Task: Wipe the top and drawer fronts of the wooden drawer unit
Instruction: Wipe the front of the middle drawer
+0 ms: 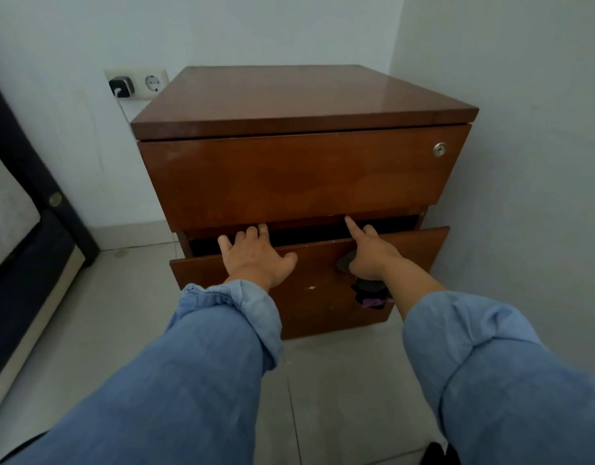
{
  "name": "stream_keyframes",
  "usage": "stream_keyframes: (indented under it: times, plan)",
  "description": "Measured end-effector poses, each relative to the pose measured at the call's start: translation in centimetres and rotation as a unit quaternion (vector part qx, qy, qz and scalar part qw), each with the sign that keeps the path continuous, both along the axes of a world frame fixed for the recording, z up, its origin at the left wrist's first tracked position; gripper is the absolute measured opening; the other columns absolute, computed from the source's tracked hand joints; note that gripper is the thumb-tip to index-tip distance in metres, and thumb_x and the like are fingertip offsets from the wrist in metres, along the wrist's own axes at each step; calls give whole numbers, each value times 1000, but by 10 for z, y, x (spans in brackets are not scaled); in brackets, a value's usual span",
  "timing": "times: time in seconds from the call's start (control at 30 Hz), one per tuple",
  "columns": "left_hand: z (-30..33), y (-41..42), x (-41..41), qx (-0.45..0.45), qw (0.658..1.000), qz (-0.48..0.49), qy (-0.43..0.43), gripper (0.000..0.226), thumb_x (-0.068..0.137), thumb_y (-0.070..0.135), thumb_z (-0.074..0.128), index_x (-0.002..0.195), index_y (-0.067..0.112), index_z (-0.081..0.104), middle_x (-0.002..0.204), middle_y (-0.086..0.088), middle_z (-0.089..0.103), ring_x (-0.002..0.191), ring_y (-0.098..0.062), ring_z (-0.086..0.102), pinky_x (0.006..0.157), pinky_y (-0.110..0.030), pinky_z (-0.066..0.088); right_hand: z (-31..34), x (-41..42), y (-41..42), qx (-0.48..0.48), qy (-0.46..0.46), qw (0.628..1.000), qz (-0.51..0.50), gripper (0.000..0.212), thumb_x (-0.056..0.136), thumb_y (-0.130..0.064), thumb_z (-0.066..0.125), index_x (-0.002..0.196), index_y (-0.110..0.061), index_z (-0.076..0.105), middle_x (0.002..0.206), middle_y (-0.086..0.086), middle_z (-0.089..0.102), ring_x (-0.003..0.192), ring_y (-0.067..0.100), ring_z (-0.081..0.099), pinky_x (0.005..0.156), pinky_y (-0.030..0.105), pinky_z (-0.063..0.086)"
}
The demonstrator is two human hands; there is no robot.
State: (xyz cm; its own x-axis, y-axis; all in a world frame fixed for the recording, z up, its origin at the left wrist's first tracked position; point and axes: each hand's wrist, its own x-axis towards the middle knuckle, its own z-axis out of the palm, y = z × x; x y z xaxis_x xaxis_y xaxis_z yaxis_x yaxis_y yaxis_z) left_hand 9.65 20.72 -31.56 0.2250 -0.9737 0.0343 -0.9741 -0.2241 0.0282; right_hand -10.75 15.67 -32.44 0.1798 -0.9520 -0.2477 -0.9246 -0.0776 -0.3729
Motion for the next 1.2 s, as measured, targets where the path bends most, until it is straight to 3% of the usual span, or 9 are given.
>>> stream_keyframes:
  times: [0.17,0.3,0.4,0.53,0.7,0.8,0.93,1.07,1.2]
  plan:
    - [-5,13,-18,-89,995,-33,-31,77,80,57,37,144,15,33,130,-4,41,122,-24,36,103,-48,23,11,-23,4,-8,-157,986,-51,70,86,-8,60,140,-36,26,139,2,11,74,23,49,52,25,43]
    - [-3,11,-58,-109,988,-109,-12,74,81,51,39,146,15,31,137,-4,39,127,-23,34,106,-47,22,38,-55,1,-108,-230,959,-122,37,79,-9,64,99,-27,39,118,6,33,80,23,48,59,27,43]
    - [-1,4,-88,-102,981,-166,19,74,84,48,40,149,15,26,148,-4,34,137,-21,28,112,-46,18,61,-79,-6,-211,-246,931,-169,20,78,-10,60,87,-25,49,101,8,57,87,29,57,67,36,48]
    - [-4,-1,-117,-53,975,-214,34,81,84,47,41,153,14,12,159,-1,18,147,-16,11,118,-47,4,61,-101,-12,-288,-245,900,-216,23,77,0,54,84,-21,61,87,2,62,88,27,61,70,34,49]
    - [-18,1,-117,-88,972,-217,2,90,77,52,42,153,16,9,160,1,16,147,-13,8,117,-46,-4,12,-107,-13,-264,-202,918,-218,37,85,1,47,115,-14,63,121,15,60,109,34,57,93,40,47]
    - [-23,-1,-120,-89,973,-212,-8,95,74,55,41,153,16,5,161,1,10,147,-14,3,116,-48,-8,-6,-94,-11,-277,-159,919,-230,44,89,-6,45,131,-18,52,136,12,49,117,35,50,95,40,42]
    - [-28,-1,-120,-89,974,-209,-8,97,73,57,40,153,16,3,161,1,9,148,-14,0,116,-49,-9,-13,-77,0,-272,-174,916,-239,50,88,-9,47,137,-20,46,145,6,40,127,29,43,99,40,39]
    - [-27,-1,-119,-83,973,-215,-14,95,75,54,40,153,16,1,161,1,4,148,-13,-3,114,-49,-14,-24,-49,23,-277,-209,928,-138,57,86,-9,50,140,-26,42,151,0,35,135,21,36,104,37,38]
    - [-26,8,-105,-100,971,-211,-45,91,81,47,40,152,13,-6,161,-2,-5,147,-15,-9,115,-49,-15,-26,-46,26,-248,-170,947,-116,63,89,-10,48,145,-32,31,157,-4,21,137,22,34,103,38,39]
